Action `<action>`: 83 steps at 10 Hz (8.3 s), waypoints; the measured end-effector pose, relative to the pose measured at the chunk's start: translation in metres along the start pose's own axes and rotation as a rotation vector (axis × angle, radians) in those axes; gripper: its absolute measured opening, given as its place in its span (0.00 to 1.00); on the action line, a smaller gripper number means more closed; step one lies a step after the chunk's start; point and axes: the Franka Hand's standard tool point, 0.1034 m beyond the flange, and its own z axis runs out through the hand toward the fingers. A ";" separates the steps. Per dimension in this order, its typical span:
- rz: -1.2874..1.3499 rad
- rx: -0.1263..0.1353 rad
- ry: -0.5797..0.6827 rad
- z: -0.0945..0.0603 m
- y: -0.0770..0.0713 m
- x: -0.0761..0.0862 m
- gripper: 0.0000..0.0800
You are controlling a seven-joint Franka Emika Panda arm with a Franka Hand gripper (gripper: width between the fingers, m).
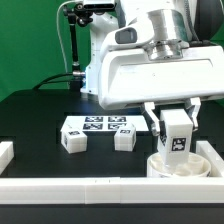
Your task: Assemble stool
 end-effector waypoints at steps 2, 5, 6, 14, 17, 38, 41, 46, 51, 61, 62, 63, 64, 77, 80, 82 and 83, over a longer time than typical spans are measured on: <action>-0.005 0.006 0.005 -0.001 -0.006 0.003 0.42; -0.021 0.004 0.014 0.002 -0.008 0.001 0.42; -0.020 0.004 0.014 0.002 -0.008 0.001 0.42; -0.032 0.014 0.013 0.005 -0.021 -0.001 0.42; -0.030 0.011 0.011 0.006 -0.019 -0.005 0.42; 0.002 0.022 -0.032 -0.004 -0.013 -0.003 0.81; 0.078 0.036 -0.085 -0.003 -0.014 -0.008 0.81; 0.174 0.117 -0.447 -0.011 -0.034 -0.014 0.81; 0.316 0.067 -0.458 -0.018 -0.026 -0.010 0.81; 0.084 0.105 -0.406 -0.017 -0.024 -0.003 0.81; 0.030 0.115 -0.403 -0.017 -0.024 -0.003 0.81; -0.003 0.122 -0.401 -0.017 -0.023 -0.003 0.81; -0.125 0.134 -0.382 -0.016 -0.022 -0.002 0.81; -1.546 0.241 -0.287 -0.013 -0.012 0.000 0.81; -1.757 0.261 -0.293 -0.013 -0.008 -0.001 0.81; -1.871 0.274 -0.303 -0.011 -0.005 -0.003 0.81; -1.941 0.287 -0.309 -0.008 -0.005 -0.007 0.81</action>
Offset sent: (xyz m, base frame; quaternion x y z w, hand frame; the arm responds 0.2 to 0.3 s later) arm -0.0083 0.0121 0.0012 0.0031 0.0021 0.0138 0.9999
